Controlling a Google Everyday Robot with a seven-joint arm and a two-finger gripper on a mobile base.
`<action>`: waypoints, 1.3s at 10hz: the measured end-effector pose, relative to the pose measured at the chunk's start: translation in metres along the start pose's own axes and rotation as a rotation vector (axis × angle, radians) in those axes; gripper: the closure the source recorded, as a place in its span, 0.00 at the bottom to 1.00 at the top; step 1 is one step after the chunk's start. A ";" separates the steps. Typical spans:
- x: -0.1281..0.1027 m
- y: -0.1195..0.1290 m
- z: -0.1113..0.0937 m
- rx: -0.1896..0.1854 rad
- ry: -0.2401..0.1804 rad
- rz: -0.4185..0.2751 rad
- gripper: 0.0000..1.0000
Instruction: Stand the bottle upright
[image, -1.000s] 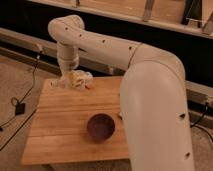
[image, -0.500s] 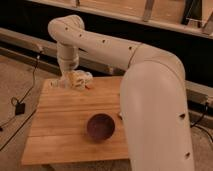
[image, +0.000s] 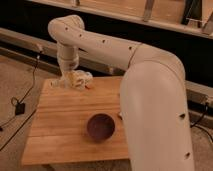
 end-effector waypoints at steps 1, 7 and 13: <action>0.000 0.000 0.000 0.000 0.000 0.000 0.97; -0.021 -0.006 0.004 0.016 -0.144 -0.030 0.97; -0.031 -0.027 0.013 0.157 -0.509 -0.056 0.97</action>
